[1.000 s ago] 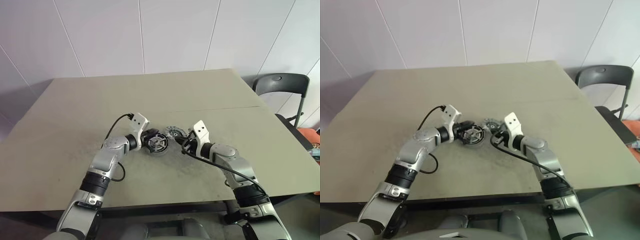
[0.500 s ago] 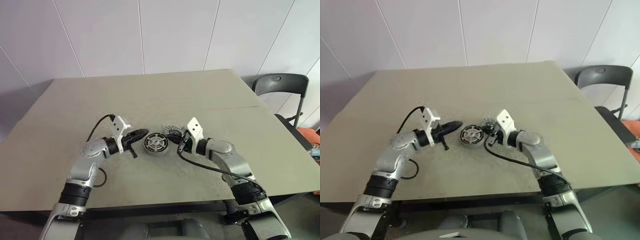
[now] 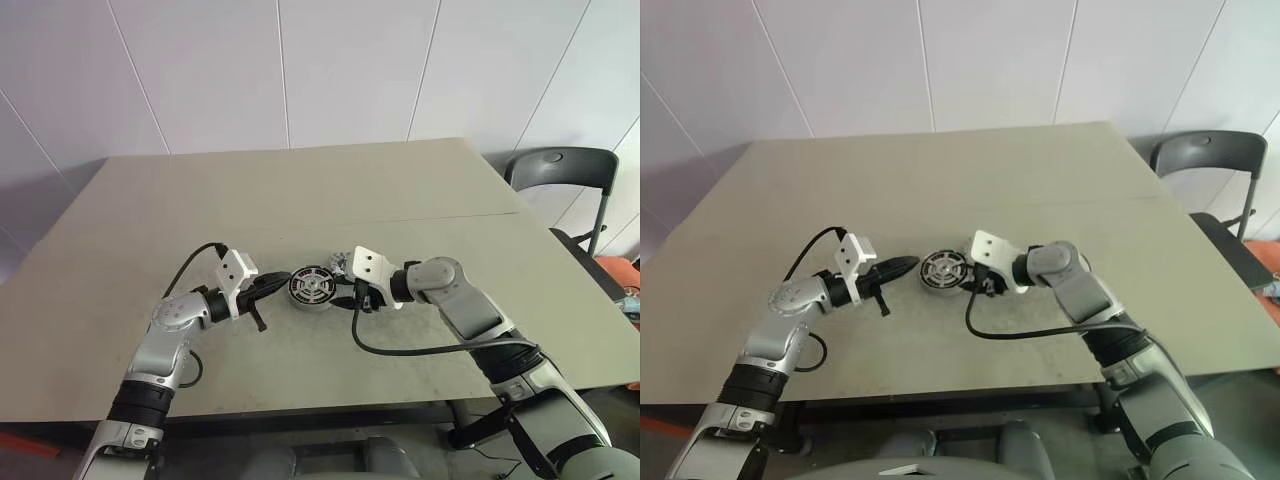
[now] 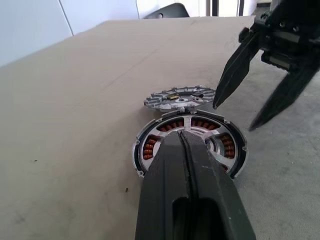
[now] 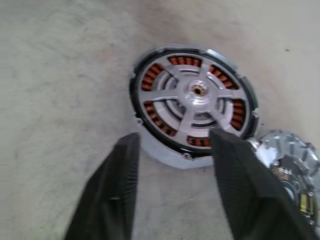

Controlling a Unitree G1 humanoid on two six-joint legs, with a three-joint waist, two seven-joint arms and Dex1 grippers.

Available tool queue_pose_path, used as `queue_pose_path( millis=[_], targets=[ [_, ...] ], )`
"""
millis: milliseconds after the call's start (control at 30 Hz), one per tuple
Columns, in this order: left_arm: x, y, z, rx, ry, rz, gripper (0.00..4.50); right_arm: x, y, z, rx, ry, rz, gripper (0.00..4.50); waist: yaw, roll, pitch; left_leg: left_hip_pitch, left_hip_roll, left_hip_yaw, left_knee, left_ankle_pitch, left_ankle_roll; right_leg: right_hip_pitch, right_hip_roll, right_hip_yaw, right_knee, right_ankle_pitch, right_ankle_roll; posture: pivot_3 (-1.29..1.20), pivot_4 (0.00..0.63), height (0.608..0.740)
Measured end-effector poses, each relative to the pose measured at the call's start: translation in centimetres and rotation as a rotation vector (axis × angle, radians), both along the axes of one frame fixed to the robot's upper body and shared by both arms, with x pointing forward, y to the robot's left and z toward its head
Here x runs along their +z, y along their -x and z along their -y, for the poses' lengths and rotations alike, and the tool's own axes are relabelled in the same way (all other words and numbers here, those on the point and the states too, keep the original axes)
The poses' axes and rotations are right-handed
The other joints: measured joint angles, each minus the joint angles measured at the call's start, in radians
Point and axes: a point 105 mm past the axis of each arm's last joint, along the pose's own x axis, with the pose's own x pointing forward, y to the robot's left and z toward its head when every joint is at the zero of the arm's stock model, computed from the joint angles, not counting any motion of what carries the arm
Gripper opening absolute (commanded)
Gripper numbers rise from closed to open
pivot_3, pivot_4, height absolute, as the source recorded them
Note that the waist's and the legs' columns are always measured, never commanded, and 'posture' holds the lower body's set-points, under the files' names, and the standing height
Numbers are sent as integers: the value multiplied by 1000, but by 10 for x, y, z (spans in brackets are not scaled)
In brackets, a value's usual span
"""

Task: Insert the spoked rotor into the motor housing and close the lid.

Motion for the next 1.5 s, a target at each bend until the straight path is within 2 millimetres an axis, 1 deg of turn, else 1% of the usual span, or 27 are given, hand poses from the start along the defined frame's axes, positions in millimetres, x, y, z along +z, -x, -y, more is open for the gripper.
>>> queue_pose_path(
  millis=[67, 200, 300, 567, 867, 900, 967, 1167, 1200, 1267, 1367, 1500],
  targets=[
    [2, 0, 1, 6, 5, 3, 0, 4, -5, -1, -1, 5, 19, 3759, 0, 0, 0, 0, 0, 0, 0, 0, 0, 0, 0, 0, 0, 0, 0, 0, 0, 740],
    [3, 0, 2, 18, 12, -1, 0, 14, -11, -7, 13, 2, 53, 3759, 1, 0, 0, 0, 0, 0, 0, 0, 0, 0, 0, 0, 0, 0, 0, 0, 0, 740],
    [2, 0, 1, 28, 10, -10, 0, 13, -9, -12, 23, -3, 52, 3759, 1, 0, 0, 0, 0, 0, 0, 0, 0, 0, 0, 0, 0, 0, 0, 0, 0, 740],
    [2, -1, 0, 34, 10, -13, 0, -4, -1, -5, 63, 77, -3, 3759, 0, 0, 0, 0, 0, 0, 0, 0, 0, 0, 0, 0, 0, 0, 0, 0, 0, 740],
    [-9, -3, -4, 49, 9, -38, 0, -7, -2, -5, 54, 89, 7, 3759, 1, 0, 0, 0, 0, 0, 0, 0, 0, 0, 0, 0, 0, 0, 0, 0, 0, 740],
    [-9, -3, -5, 50, 10, -35, 0, -9, -3, -5, 50, 94, 10, 3376, 1, 0, 0, 0, 0, 0, 0, 0, 0, 0, 0, 0, 0, 0, 0, 0, 0, 740],
    [-10, -3, -5, 51, 10, -30, 0, -13, -5, -4, 40, 109, 15, 2898, 1, 0, 0, 0, 0, 0, 0, 0, 0, 0, 0, 0, 0, 0, 0, 0, 0, 740],
    [-14, -4, -7, 57, 2, -29, 0, -18, -11, -1, 41, 152, 73, 879, 0, 0, 0, 1, 0, 0, 0, 0, 0, 1, 0, 0, 0, 0, -1, 0, 0, 740],
    [-14, -4, -7, 57, 2, -26, 0, -19, -11, 0, 43, 156, 76, 603, 0, 0, 0, 1, 0, 0, 0, 0, 0, 1, 0, 0, 1, 0, -1, 0, 0, 740],
    [-14, -4, -7, 55, 1, -21, 0, -18, -11, -4, 46, 150, 90, 603, 1, 0, 0, 2, 0, 0, 0, 0, 0, 1, 0, 0, 1, 1, -1, 0, 0, 740],
    [-18, -4, -9, 62, -5, -34, 0, -18, -12, -3, 40, 153, 93, 603, 3, 0, 0, 1, 0, 0, 0, 0, 0, 1, 0, 0, 0, 1, -1, 0, 0, 740],
    [-19, -4, -10, 63, -7, -34, 0, -17, -12, -5, 38, 141, 80, 603, 1, 0, 0, 0, 0, 0, 0, 0, 0, 0, 0, 0, 0, 1, -1, 0, 0, 740]
  ],
)
